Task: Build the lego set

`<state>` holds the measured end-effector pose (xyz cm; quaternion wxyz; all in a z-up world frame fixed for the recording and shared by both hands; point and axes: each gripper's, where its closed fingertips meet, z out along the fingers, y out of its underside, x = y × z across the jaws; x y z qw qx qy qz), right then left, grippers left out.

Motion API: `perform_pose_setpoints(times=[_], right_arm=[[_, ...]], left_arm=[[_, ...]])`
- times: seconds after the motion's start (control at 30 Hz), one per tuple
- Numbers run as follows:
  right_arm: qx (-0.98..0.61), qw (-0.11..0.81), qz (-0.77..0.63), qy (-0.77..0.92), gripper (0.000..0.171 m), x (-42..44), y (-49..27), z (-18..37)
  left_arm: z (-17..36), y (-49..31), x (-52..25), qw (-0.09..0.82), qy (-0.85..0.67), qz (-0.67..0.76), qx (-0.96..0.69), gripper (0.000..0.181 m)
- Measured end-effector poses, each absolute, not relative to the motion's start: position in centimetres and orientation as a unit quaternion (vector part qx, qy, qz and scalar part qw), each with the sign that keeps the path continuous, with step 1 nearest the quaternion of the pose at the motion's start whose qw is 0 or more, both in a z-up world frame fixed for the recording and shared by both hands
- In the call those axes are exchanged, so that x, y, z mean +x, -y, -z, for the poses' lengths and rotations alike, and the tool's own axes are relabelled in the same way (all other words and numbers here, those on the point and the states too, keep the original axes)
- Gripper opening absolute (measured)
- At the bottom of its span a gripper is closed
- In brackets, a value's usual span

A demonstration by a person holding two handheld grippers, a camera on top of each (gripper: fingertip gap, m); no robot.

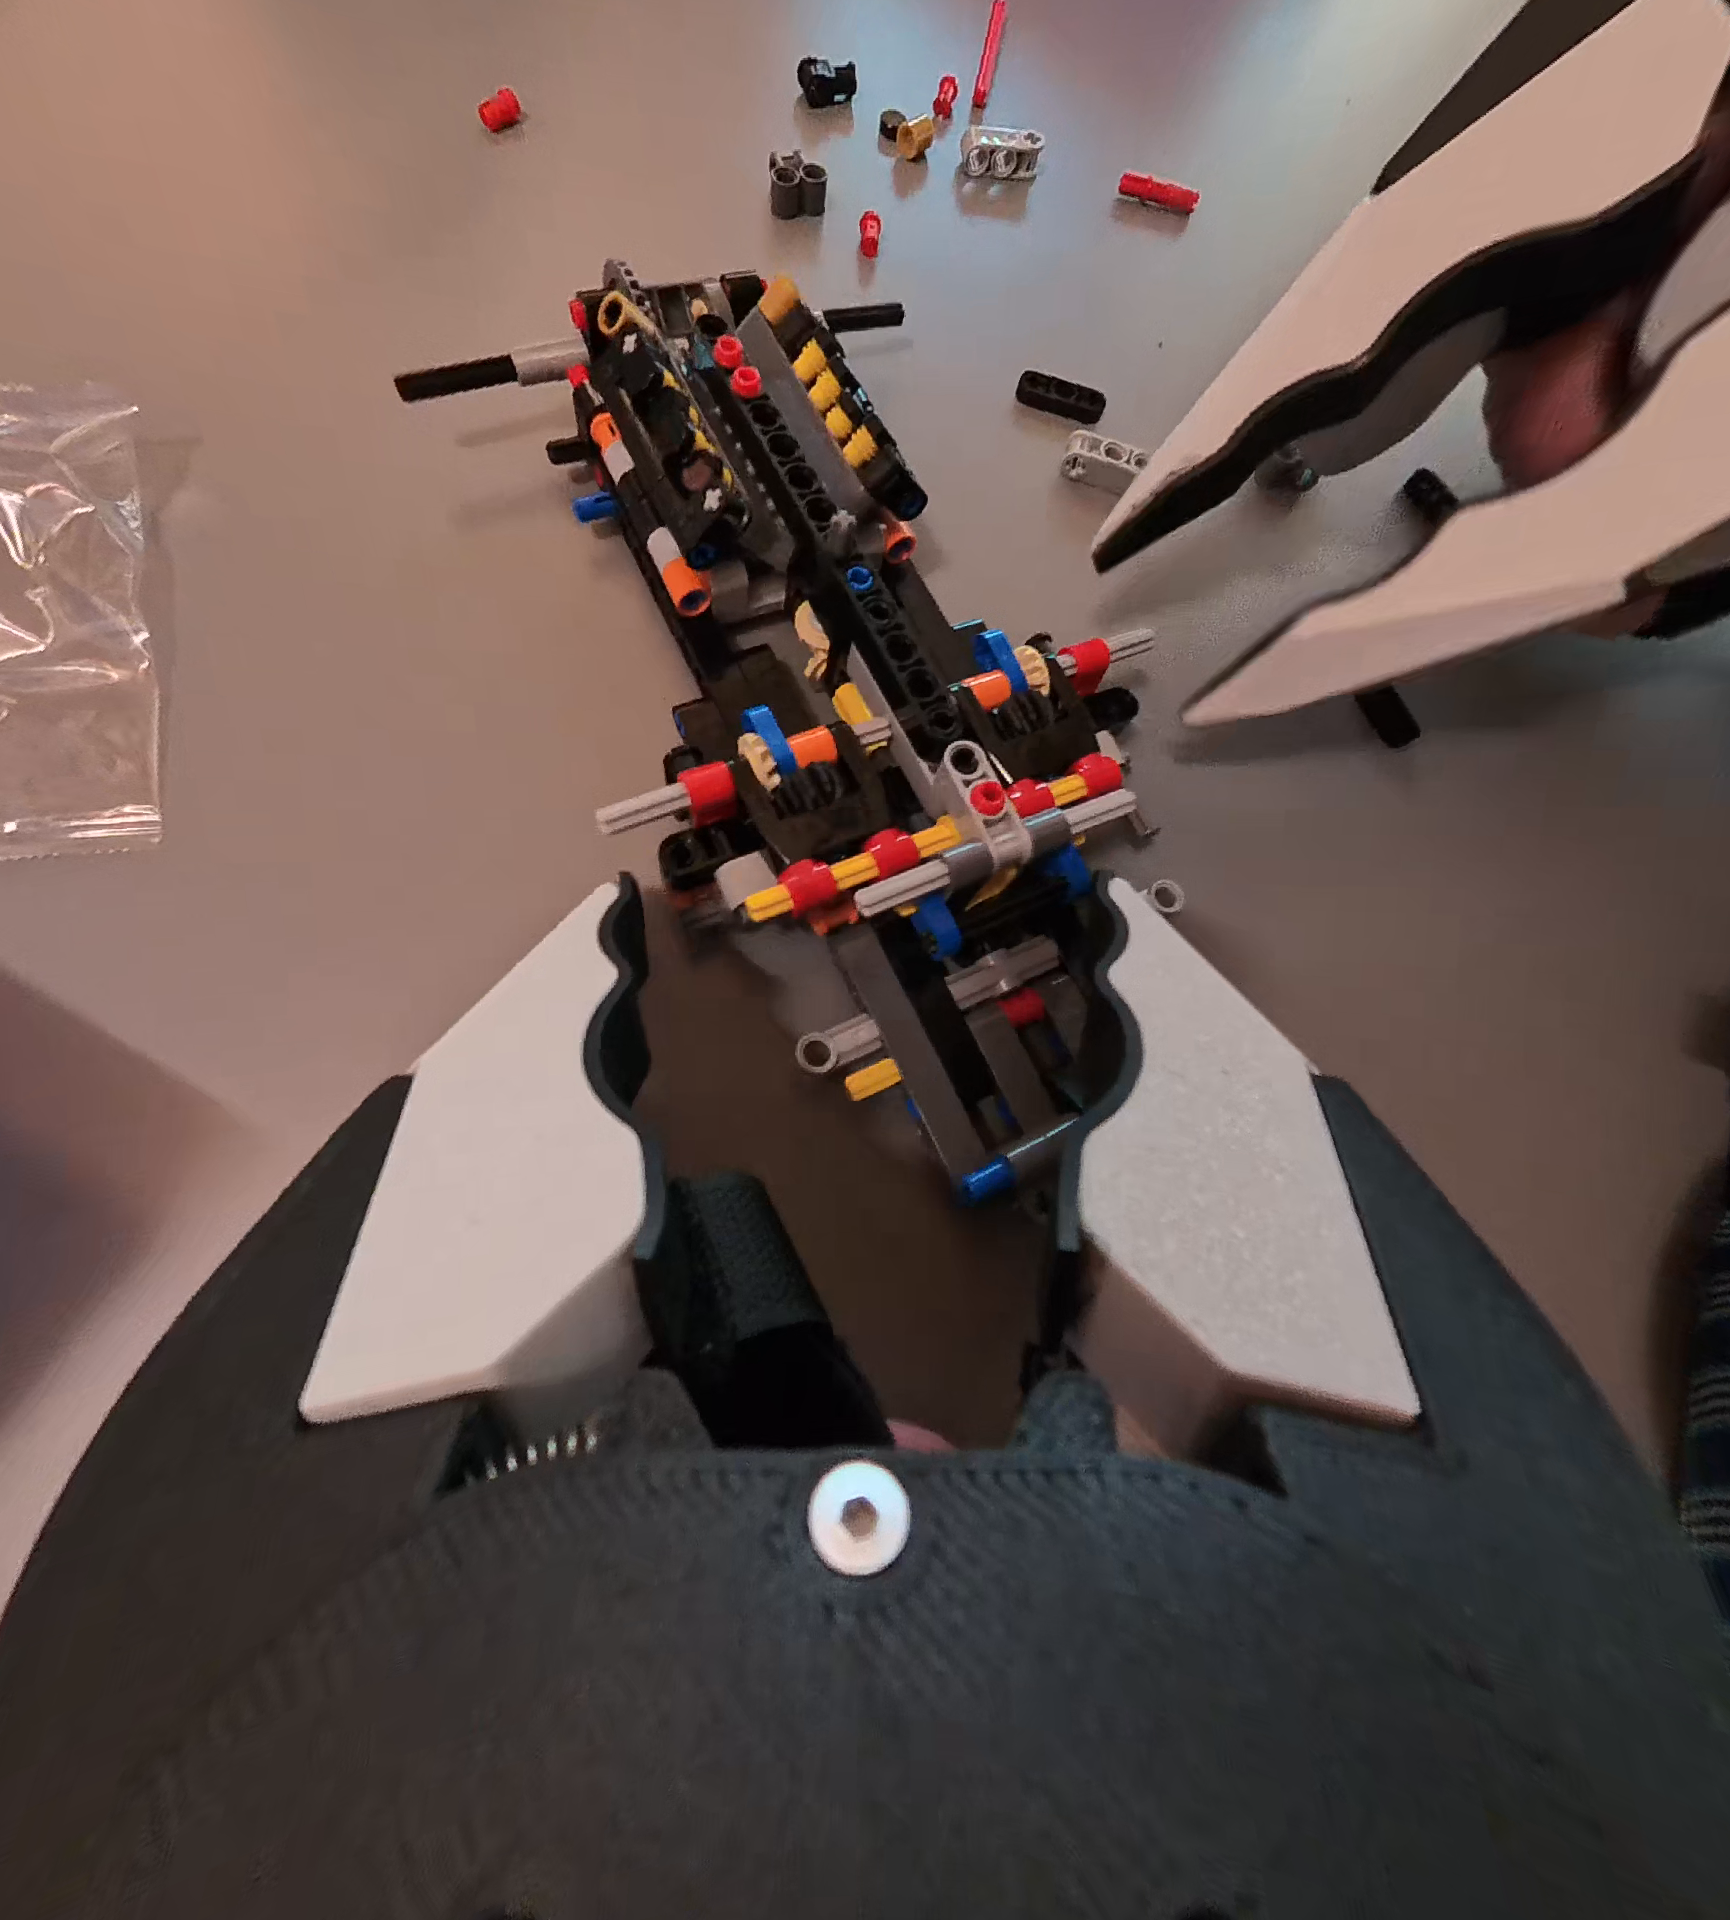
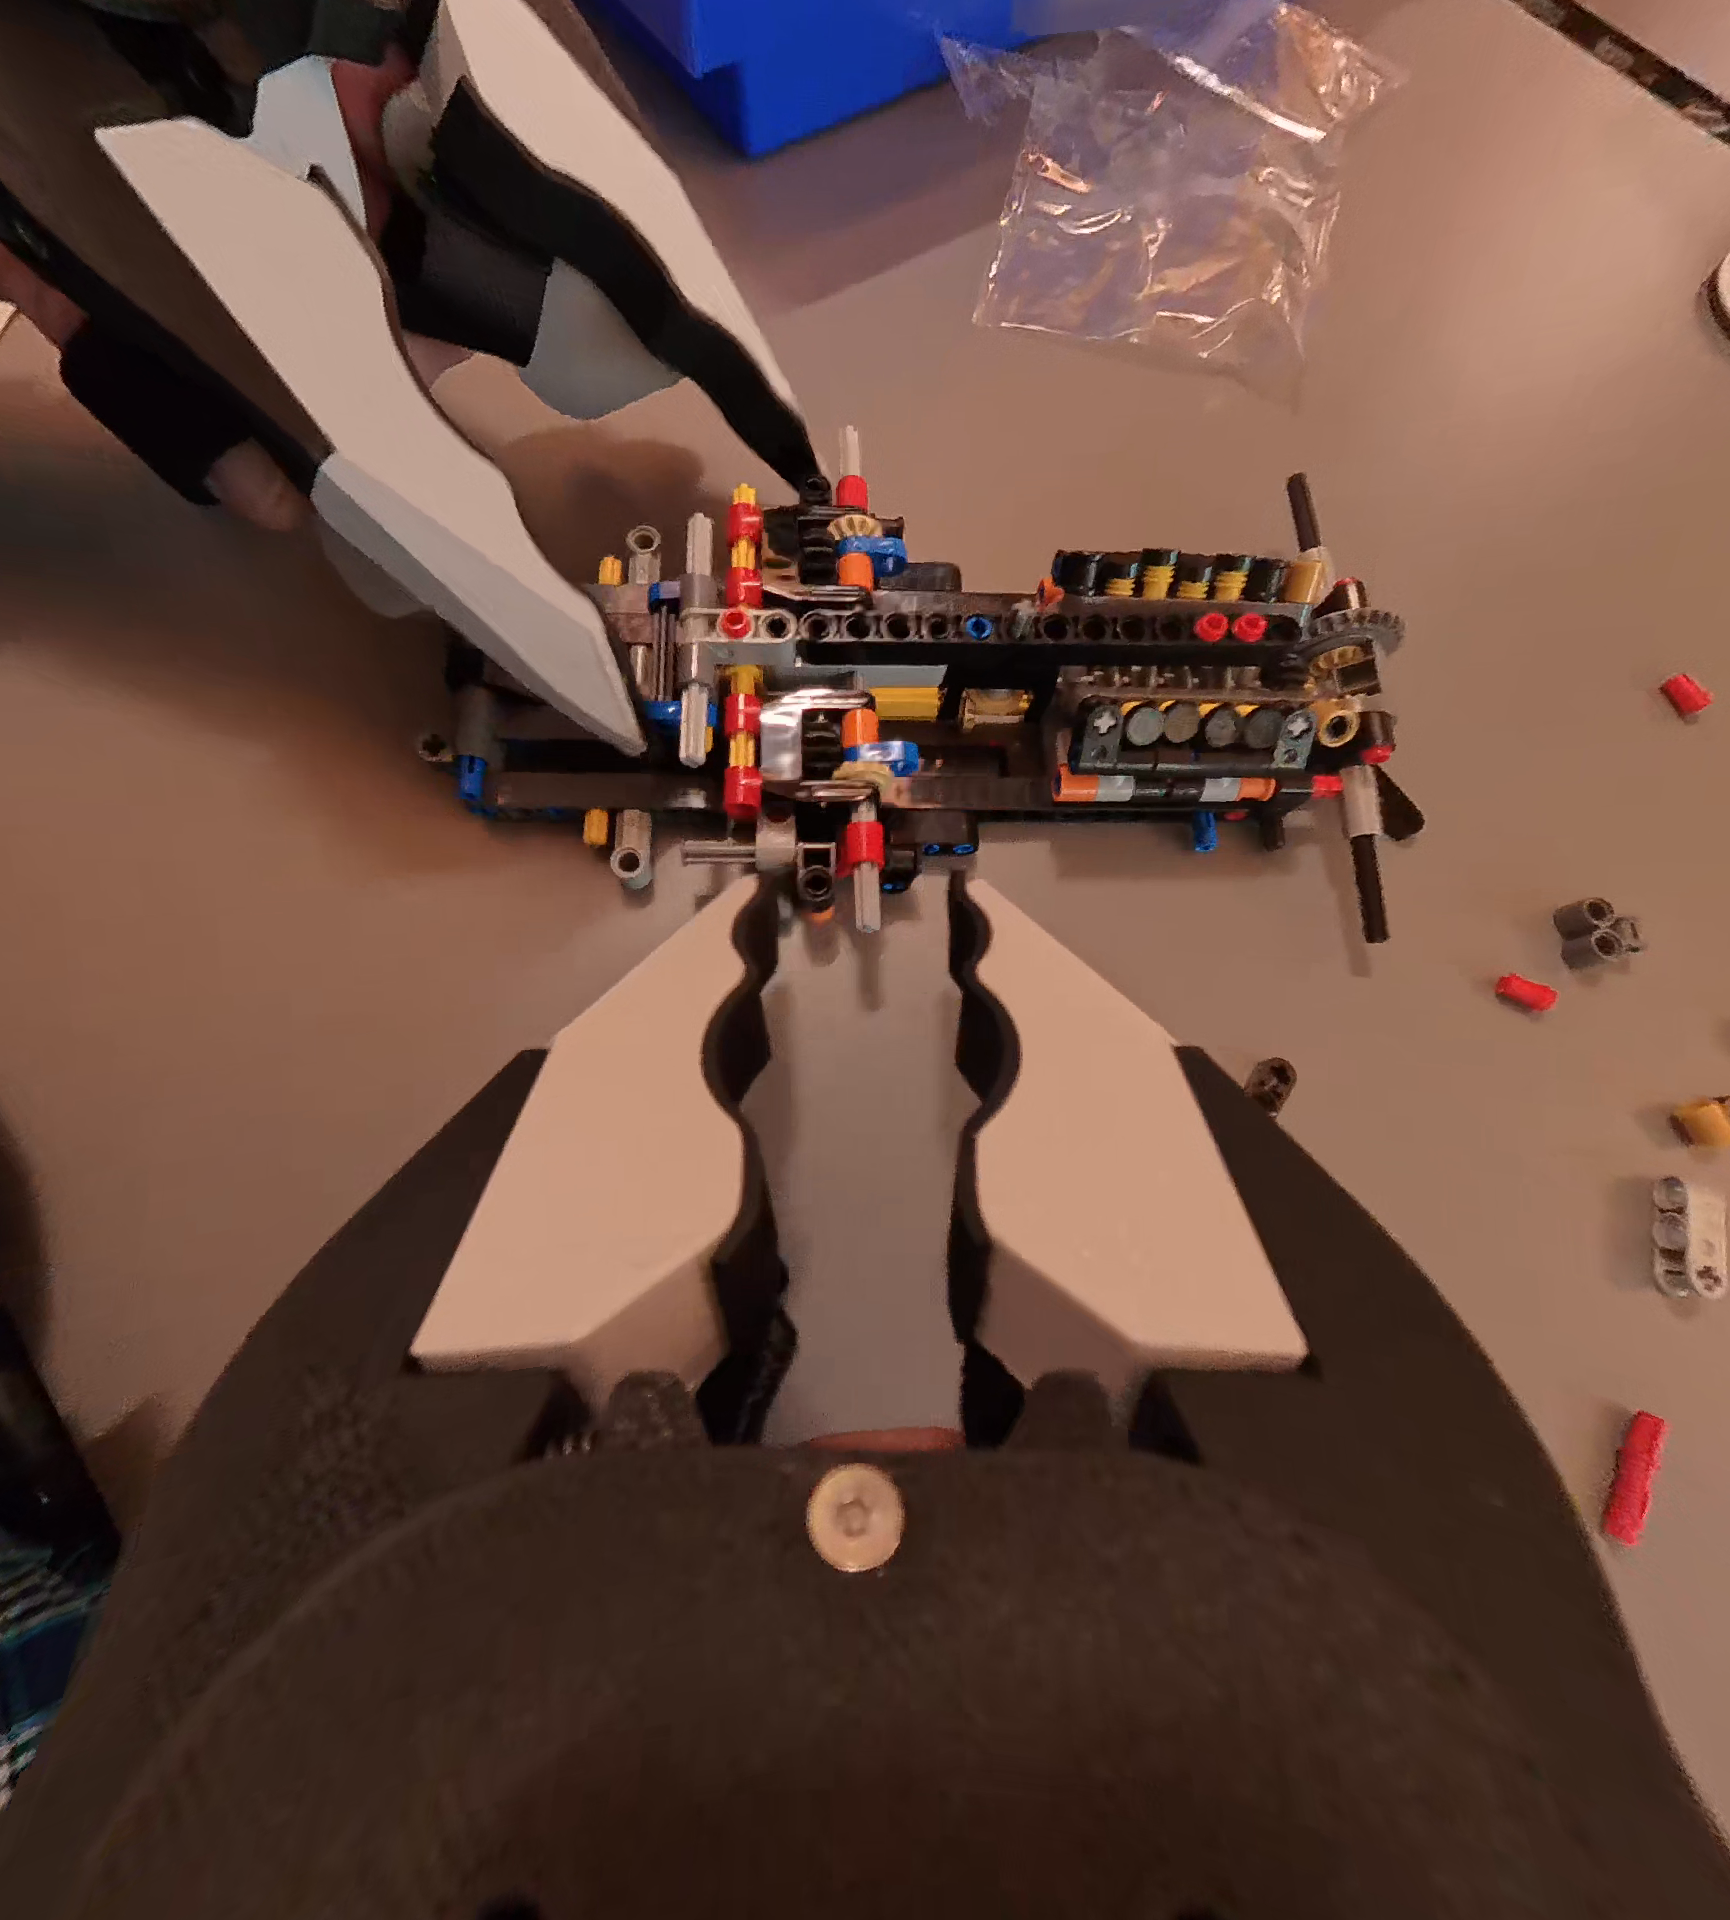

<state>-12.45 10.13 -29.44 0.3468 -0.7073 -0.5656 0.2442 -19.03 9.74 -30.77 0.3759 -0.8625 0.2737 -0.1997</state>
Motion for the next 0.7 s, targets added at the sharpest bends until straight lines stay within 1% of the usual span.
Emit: perform_pose_setpoints(times=[0.07,0.1,0.27,0.53,0.7], right_arm=[[-0.710,0.335,-0.247,0.569,0.044,-12.6,-9.6,29.9],[-0.710,0.335,-0.248,0.568,0.046,-12.7,-9.5,30.0],[-0.715,0.338,-0.236,0.565,0.051,-13.3,-9.6,30.6],[-0.717,0.321,-0.262,0.560,0.047,-13.9,-9.5,30.8],[-0.717,0.311,-0.268,0.563,0.054,-13.9,-9.2,30.9]], left_arm=[[30.7,-9.7,-19.0,0.376,-0.273,0.203,-0.862,0.083],[30.8,-9.7,-19.0,0.375,-0.276,0.201,-0.862,0.083],[30.8,-9.7,-18.8,0.372,-0.282,0.204,-0.861,0.081],[30.9,-9.8,-18.9,0.368,-0.277,0.206,-0.863,0.082],[31.0,-9.8,-18.9,0.369,-0.276,0.202,-0.865,0.080]])
